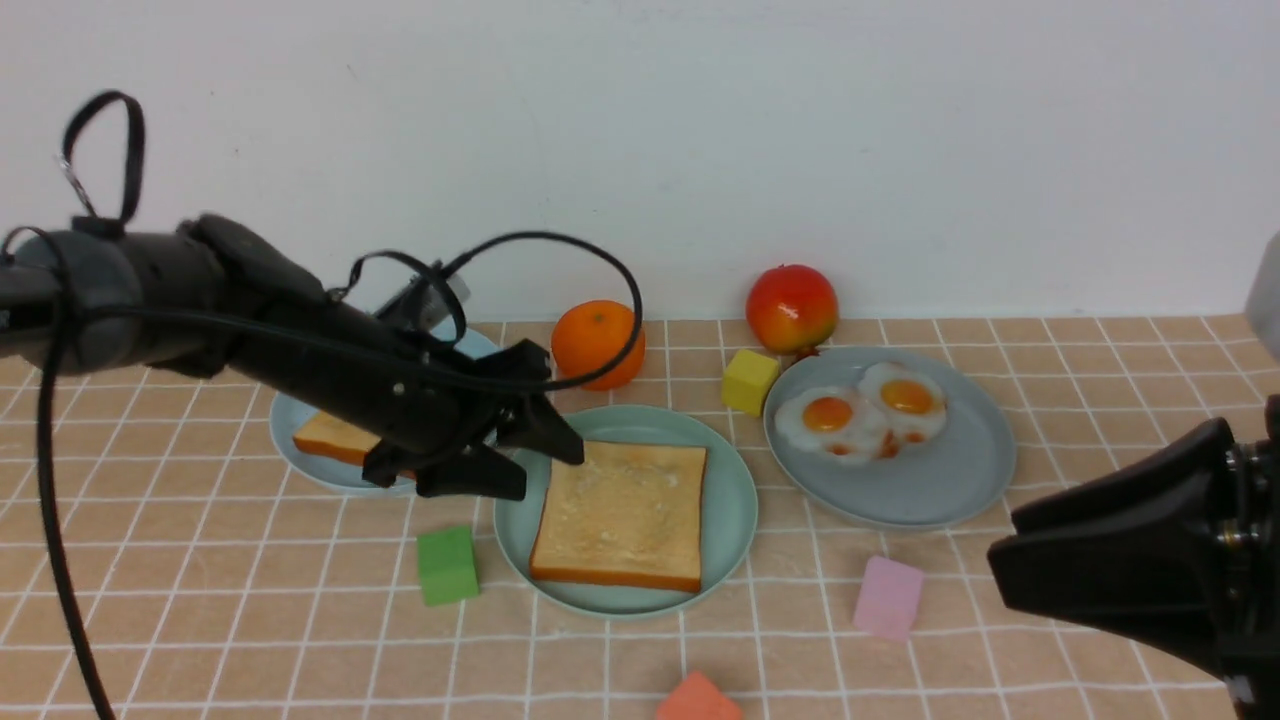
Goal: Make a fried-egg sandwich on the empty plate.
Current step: Use the right arm to grab a fried egg
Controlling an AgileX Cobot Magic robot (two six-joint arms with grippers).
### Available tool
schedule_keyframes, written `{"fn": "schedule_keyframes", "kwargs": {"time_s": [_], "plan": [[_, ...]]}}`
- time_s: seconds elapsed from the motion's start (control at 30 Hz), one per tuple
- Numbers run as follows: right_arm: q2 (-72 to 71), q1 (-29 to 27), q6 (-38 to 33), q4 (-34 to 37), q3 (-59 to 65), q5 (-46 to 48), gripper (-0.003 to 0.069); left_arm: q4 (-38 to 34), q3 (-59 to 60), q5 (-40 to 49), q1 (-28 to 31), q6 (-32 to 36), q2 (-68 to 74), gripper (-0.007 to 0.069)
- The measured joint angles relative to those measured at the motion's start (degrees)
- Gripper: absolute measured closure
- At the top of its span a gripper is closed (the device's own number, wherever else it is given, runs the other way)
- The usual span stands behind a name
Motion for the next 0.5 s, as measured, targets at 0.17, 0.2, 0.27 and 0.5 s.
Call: {"fn": "schedule_keyframes", "kwargs": {"time_s": [0.17, 0.2, 0.27, 0.5], "plan": [[0.0, 0.0, 0.0, 0.1, 0.0, 0.2, 0.0418, 1.5, -4.9, 7.1, 2.1, 0.0, -4.6, 0.0103], [0.1, 0.0, 0.0, 0.0, 0.0, -0.9, 0.0418, 1.7, -8.5, 10.9, 2.9, 0.0, -7.2, 0.0104], [0.3, 0.0, 0.3, 0.0, 0.0, -2.3, 0.0418, 2.0, -10.4, 13.0, 3.1, 0.3, -8.8, 0.0105], [7.7, 0.0, 15.8, -1.8, 0.0, -21.6, 0.0418, 12.2, -15.0, 22.4, -3.2, 2.0, -23.5, 0.0198]]}}
